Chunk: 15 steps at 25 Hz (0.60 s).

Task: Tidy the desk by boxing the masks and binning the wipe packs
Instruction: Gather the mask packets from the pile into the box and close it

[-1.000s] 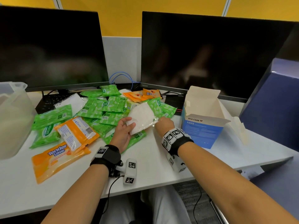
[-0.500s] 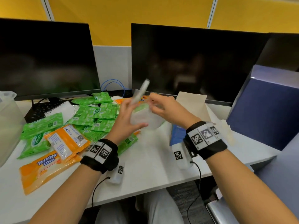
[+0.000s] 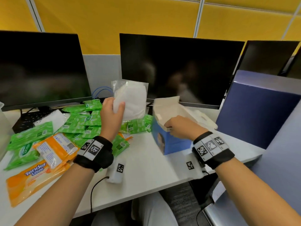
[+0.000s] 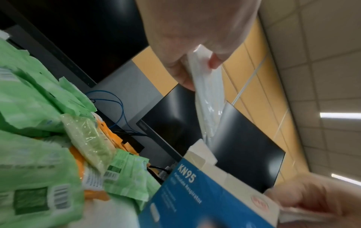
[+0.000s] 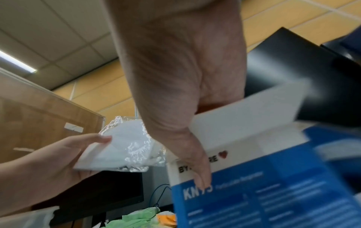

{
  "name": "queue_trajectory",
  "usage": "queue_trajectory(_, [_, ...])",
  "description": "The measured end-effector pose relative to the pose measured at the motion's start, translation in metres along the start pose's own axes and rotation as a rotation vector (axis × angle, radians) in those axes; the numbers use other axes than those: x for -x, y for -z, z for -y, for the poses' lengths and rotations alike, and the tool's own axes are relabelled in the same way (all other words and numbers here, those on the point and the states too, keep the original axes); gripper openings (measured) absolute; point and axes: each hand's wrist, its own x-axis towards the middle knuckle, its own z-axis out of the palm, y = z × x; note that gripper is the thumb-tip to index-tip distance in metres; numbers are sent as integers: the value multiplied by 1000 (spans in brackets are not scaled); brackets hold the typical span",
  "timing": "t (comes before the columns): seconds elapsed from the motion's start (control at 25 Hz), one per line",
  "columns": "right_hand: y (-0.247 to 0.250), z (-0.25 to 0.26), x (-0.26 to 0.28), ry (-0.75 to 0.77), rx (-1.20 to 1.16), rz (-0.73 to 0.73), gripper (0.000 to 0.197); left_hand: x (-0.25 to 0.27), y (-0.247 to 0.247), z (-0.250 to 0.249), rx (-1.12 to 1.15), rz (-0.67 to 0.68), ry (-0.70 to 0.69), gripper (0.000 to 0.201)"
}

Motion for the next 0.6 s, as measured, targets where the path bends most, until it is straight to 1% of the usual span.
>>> queue_trajectory(0.08, [3, -10, 10, 65, 89, 1, 38, -2, 8, -5, 138, -17, 39, 11])
queue_trajectory(0.16, [2, -21, 17, 86, 172, 62, 45, 0, 8, -13, 253, 12, 70, 14])
queue_trajectory(0.28, [10, -33, 29, 55, 217, 127, 41, 5, -7, -30, 430, 154, 160, 9])
queue_trajectory(0.32, [19, -36, 36, 35, 176, 136, 45, 7, -14, -35, 488, 216, 194, 11])
queue_trajectory(0.36, [29, -38, 41, 26, 68, 104, 56, 8, -21, -40, 523, 270, 220, 15])
queue_trajectory(0.4, [39, -37, 46, 21, -124, 24, 64, 10, -28, -44, 538, 308, 237, 20])
queue_trajectory(0.48, [50, -32, 48, -26, -631, -200, 67, 12, -41, -49, 571, 352, 255, 27])
queue_trajectory(0.52, [49, -30, 43, -66, -871, -276, 67, 12, -46, -51, 586, 361, 267, 29])
queue_trajectory(0.6, [37, -24, 33, -136, -1220, -340, 65, 10, -52, -53, 543, 335, 233, 25])
